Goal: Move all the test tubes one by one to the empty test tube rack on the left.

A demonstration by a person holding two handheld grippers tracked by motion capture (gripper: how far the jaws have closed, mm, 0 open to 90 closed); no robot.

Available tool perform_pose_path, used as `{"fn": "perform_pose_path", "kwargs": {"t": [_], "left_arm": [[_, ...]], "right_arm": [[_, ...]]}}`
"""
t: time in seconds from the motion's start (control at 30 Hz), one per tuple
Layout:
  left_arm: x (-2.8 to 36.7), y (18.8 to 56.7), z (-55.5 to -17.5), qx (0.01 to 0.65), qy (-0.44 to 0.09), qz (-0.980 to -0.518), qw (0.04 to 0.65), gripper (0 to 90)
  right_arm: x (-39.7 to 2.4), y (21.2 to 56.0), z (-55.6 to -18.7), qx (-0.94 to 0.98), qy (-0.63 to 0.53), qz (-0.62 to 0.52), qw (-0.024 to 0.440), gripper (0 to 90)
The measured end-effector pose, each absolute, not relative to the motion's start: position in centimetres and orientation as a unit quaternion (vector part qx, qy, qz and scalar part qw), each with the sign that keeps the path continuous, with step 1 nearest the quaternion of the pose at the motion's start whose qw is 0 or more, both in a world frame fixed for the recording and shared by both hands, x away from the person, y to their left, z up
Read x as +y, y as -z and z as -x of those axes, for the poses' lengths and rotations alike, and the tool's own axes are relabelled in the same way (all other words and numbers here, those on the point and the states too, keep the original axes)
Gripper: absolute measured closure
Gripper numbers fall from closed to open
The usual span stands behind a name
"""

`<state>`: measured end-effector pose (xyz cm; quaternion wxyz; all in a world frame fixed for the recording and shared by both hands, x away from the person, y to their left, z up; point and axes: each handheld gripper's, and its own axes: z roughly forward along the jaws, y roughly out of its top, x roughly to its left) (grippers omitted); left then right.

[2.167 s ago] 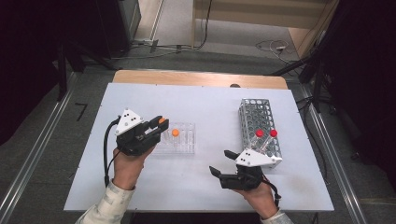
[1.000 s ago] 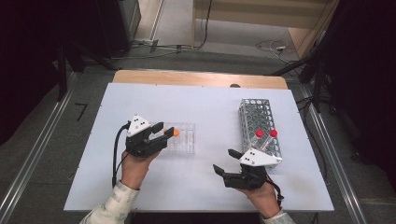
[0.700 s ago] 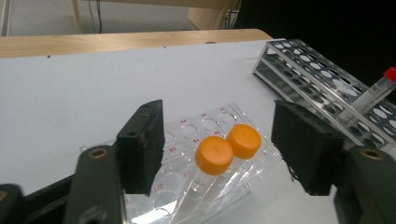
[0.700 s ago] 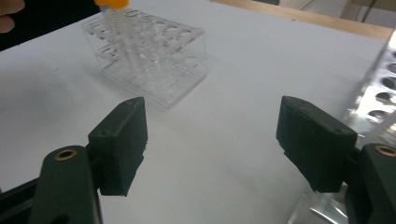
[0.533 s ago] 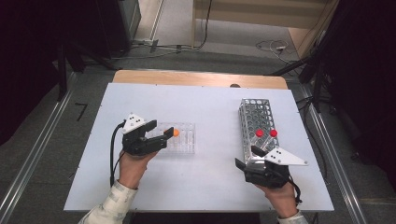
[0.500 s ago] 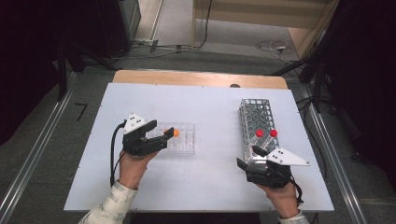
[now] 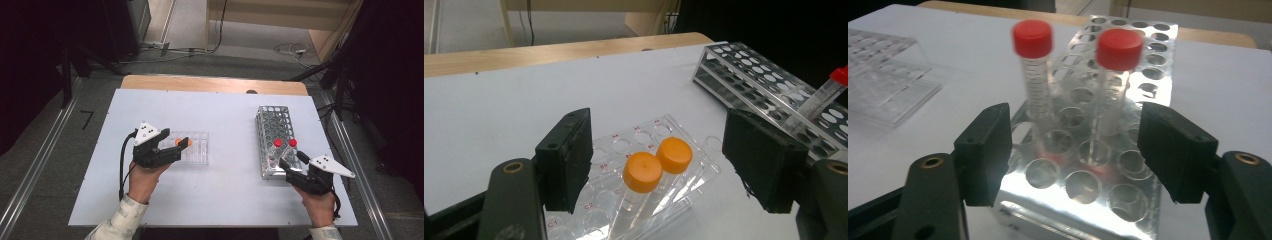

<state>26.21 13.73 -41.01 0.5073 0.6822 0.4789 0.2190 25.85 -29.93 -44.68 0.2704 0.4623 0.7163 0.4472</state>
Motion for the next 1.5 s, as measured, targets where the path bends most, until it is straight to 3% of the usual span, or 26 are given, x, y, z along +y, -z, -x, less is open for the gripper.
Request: {"fn": "perform_pose_path", "kwargs": {"t": [0.17,0.63,0.97,1.2,1.5], "left_arm": [[13.6,41.0,-26.2,0.477,-0.22,-0.683,0.507,28.9],[13.6,41.2,-26.2,0.475,-0.219,-0.684,0.508,28.8],[13.4,41.2,-26.3,0.477,-0.223,-0.684,0.505,21.4],[13.4,41.1,-26.2,0.478,-0.223,-0.683,0.506,21.1],[13.5,40.9,-26.1,0.476,-0.224,-0.68,0.51,21.1]], "right_arm": [[-30.3,45.1,-27.5,0.708,-0.438,-0.477,0.281,36.3],[-29.6,45.8,-28.9,0.705,-0.425,-0.486,0.294,70.8],[-29.6,43.8,-28.3,0.69,-0.446,-0.477,0.311,71.7],[-29.7,41.5,-27.1,0.677,-0.464,-0.462,0.336,71.8],[-29.6,40.5,-26.0,0.683,-0.469,-0.46,0.319,71.9]]}}
